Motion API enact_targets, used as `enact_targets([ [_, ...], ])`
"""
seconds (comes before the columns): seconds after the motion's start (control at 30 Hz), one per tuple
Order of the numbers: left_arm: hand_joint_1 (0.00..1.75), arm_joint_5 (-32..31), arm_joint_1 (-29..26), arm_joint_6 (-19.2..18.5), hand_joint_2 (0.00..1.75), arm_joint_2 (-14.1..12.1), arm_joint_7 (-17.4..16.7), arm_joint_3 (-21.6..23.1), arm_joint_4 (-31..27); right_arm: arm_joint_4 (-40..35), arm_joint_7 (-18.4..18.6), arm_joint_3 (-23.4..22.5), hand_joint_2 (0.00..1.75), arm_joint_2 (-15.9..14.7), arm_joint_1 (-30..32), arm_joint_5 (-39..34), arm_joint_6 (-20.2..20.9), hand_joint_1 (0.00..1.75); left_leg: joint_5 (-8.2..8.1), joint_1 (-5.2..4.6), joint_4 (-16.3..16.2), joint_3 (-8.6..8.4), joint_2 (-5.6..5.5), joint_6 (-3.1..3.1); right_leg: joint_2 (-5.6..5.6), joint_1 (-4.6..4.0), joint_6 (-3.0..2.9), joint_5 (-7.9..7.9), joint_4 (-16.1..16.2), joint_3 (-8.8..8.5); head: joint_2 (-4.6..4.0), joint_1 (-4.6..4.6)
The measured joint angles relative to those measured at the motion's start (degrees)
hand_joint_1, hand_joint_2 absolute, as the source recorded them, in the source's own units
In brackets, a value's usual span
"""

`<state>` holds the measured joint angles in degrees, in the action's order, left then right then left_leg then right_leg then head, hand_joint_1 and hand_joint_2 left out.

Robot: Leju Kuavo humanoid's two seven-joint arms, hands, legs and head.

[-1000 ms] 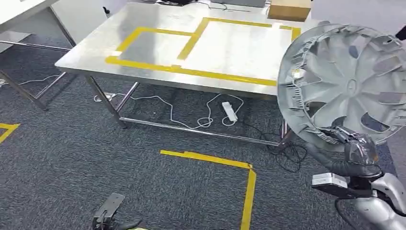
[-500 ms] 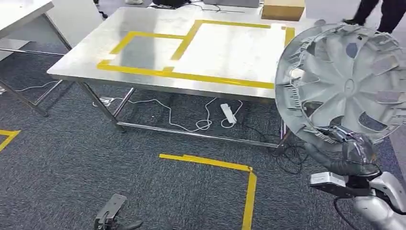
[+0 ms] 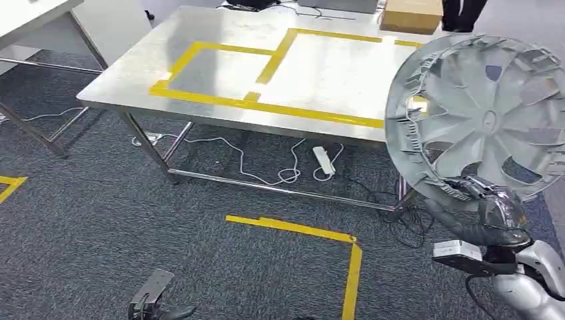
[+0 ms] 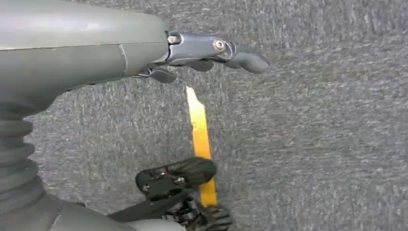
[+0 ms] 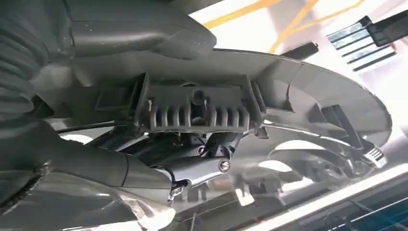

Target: Take the parts from the cabinet and place them on the table.

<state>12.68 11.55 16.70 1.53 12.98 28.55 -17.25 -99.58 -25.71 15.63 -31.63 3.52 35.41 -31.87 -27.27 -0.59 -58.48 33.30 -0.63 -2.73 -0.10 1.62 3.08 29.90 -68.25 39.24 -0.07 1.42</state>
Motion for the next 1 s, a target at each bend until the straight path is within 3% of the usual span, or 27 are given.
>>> enact_targets([
  [0.03, 0.00, 0.0, 0.1, 0.0, 1.75, 0.0, 0.0, 0.0, 0.0, 0.0, 0.0, 0.0, 1.75, 0.0, 0.0, 0.0, 0.0, 1.75, -0.38, 0.01, 0.0, -0.60, -0.06, 0.21, -0.03, 0.01, -0.14, -3.15, 5.9, -2.62, 0.00, 0.00],
  [0.1, 0.00, 0.0, 0.3, 0.0, 1.75, 0.0, 0.0, 0.0, 0.0, 0.1, 0.0, 0.0, 1.75, 0.0, -0.1, 0.0, 0.0, 1.75, -0.84, -0.41, -0.4, -0.49, -0.20, 0.82, 0.05, -0.33, -0.43, -2.45, 9.8, -5.02, 0.00, -0.07],
  [0.2, 0.00, 0.0, 0.1, 0.0, 1.75, 0.0, 0.0, 0.0, 0.0, 0.0, 0.0, 0.0, 1.75, 0.0, 0.0, 0.0, 0.0, 1.75, -0.80, -0.18, 0.0, -0.59, -0.16, 1.43, 0.24, -0.54, -1.25, -2.17, 9.5, -4.82, 0.00, -0.07],
  [0.27, 0.00, 0.0, 0.2, 0.0, 1.75, -0.2, 0.0, 0.0, 0.0, 0.0, 0.0, 0.0, 1.75, 0.0, 0.0, 0.0, 0.0, 1.75, -2.02, -0.19, -1.4, -0.41, -0.05, 2.35, 0.16, 0.01, -1.94, -2.19, 10.0, -5.55, 0.00, -0.17],
  [0.3, 0.00, 0.0, 0.3, 0.0, 1.75, -0.1, 0.0, 0.0, 0.0, 0.0, 0.0, 0.0, 1.75, 0.0, 0.0, 0.0, 0.0, 1.75, -3.79, -0.03, -4.6, 1.07, -0.01, 2.78, 0.03, 0.05, -2.31, -1.95, 10.0, -5.76, 0.00, -0.64],
  [0.37, 0.00, 0.0, 0.2, 0.0, 1.75, -0.1, 0.0, 0.0, 0.0, 0.0, 0.0, 0.0, 1.75, 0.0, 0.0, 0.0, 0.0, 1.75, -7.84, 0.37, -14.2, 6.00, 0.11, 3.32, -0.03, -0.01, -2.63, -1.67, 10.0, -6.01, 0.00, -0.57],
  [0.4, 0.00, 0.0, 0.1, 0.0, 1.75, -0.1, 0.0, 0.0, 0.0, 0.0, 0.0, 0.0, 1.75, 0.0, 0.0, 0.0, 0.0, 1.75, -8.74, 0.46, -18.1, 8.24, 0.12, 3.46, -0.01, -0.03, -2.63, -1.51, 10.0, -6.16, 0.00, -0.59],
  [0.43, 0.00, 0.0, 0.0, 0.0, 1.75, -0.1, 0.0, 0.0, 0.0, 0.0, 0.0, 0.0, 1.75, 0.0, 0.1, 0.0, 0.0, 1.75, -8.03, 0.49, -18.9, 9.10, 0.13, 3.49, 0.03, -0.03, -2.64, -1.30, 9.9, -6.43, 0.00, -0.57],
  [0.47, 0.00, 0.0, -0.1, 0.0, 1.75, -0.1, 0.0, 0.0, 0.0, 0.0, 0.0, 0.0, 1.75, 0.1, 0.1, -0.1, 0.0, 1.75, -5.87, 0.49, -17.1, 8.54, 0.13, 3.41, 0.10, -0.02, -2.57, -1.05, 9.9, -6.80, -0.02, -0.61],
  [0.5, 0.00, 0.0, -0.1, 0.0, 1.75, -0.1, 0.0, 0.0, 0.0, 0.0, 0.0, 0.0, 1.75, 0.1, 0.1, -0.1, 0.0, 1.75, -2.95, 0.49, -13.2, 7.05, 0.14, 3.21, 0.15, -0.04, -2.48, -0.76, 9.9, -7.26, 0.00, -0.61],
  [0.53, 0.00, 0.0, -0.1, 0.0, 1.75, -0.1, 0.0, 0.0, 0.0, 0.0, 0.0, 0.0, 1.75, 0.1, 0.2, -0.2, 0.0, 1.75, 0.41, 0.45, -7.5, 4.68, 0.14, 2.86, 0.16, -0.05, -2.34, -0.42, 9.9, -7.88, 0.00, -0.55],
  [0.57, 0.00, 0.0, 0.0, 0.0, 1.75, -0.1, 0.0, 0.0, 0.0, 0.0, 0.0, 0.0, 1.75, 0.2, 0.2, -0.2, 0.0, 1.75, 2.78, 0.31, -2.4, 2.80, 0.14, 2.34, 0.14, -0.02, -2.17, -0.09, 10.0, -8.18, 0.00, -0.61],
  [0.6, 0.00, 0.0, 0.0, 0.0, 1.75, -0.2, 0.0, 0.0, 0.0, 0.0, 0.0, 0.0, 1.75, 0.2, 0.1, -0.2, 0.0, 1.75, 1.88, -0.10, -1.9, 2.24, 0.16, 1.90, 0.15, -0.34, -1.85, 0.09, 10.0, -8.13, 0.00, -0.46],
  [0.7, 0.00, 0.0, 0.0, 0.0, 1.75, -0.2, 0.0, 0.0, 0.0, 0.0, 0.0, 0.0, 1.75, 0.3, 0.2, -0.2, 0.0, 1.75, 0.98, -0.21, -0.8, 2.13, 0.13, 1.24, 0.14, -0.15, -1.00, 0.07, 10.5, -7.85, 0.00, -0.44],
  [0.77, 0.00, -0.1, 0.0, 0.0, 1.75, -0.2, 0.0, 0.0, 0.0, -0.1, 0.0, -0.1, 1.75, 0.3, 0.3, -0.3, 0.0, 1.75, 1.41, 0.38, 0.8, 0.97, 0.13, 0.71, 0.14, -0.15, -0.35, 0.86, 10.3, -7.99, -0.02, -0.31],
  [0.8, 0.00, -0.1, 0.1, 0.1, 1.75, -0.2, 0.0, 0.0, 0.0, -0.1, 0.0, -0.1, 1.75, 0.2, 0.3, -0.4, 0.0, 1.75, 1.36, 0.44, 1.2, 0.55, 0.11, 0.35, 0.10, -0.22, -0.37, 2.06, 8.1, -6.98, 0.00, -0.13],
  [0.9, 0.00, -0.1, 0.1, 0.0, 1.75, -0.2, 0.1, 0.0, 0.0, -0.1, -0.1, 0.0, 1.75, 0.3, 0.4, -0.3, 0.1, 1.75, 0.98, 0.28, 1.2, 0.26, 0.09, -0.04, 0.10, -0.21, 0.01, 7.02, -5.5, 0.74, 0.00, 0.07],
  [0.93, 0.00, -0.1, -0.2, 0.0, 1.75, -0.2, 0.1, 0.0, 0.0, -0.1, -0.1, 0.0, 1.75, 0.4, 0.4, -0.3, 0.1, 1.75, 0.75, 0.26, 1.1, 0.05, 0.09, -0.03, 0.10, -0.23, 0.11, 6.85, -7.7, 2.48, 0.00, 0.07],
  [0.97, 0.00, 0.0, -0.4, 0.0, 1.75, -0.3, 0.2, 0.0, 0.0, -0.1, 0.0, 0.0, 1.75, 0.5, 0.4, -0.2, 0.3, 1.75, 0.50, 0.26, 1.1, -0.28, 0.09, 0.04, 0.08, -0.22, 0.13, 5.22, -7.0, 2.75, 0.00, 0.11],
  [1.0, 0.00, 0.0, -0.5, 0.0, 1.75, -0.3, 0.3, -0.1, 0.0, -0.1, 0.1, 0.1, 1.75, 0.6, 0.5, 0.0, 0.4, 1.75, 0.15, 0.30, 1.1, -0.73, 0.07, 0.18, 0.05, -0.16, 0.17, 2.27, -3.7, 1.74, 0.00, 0.09],
])
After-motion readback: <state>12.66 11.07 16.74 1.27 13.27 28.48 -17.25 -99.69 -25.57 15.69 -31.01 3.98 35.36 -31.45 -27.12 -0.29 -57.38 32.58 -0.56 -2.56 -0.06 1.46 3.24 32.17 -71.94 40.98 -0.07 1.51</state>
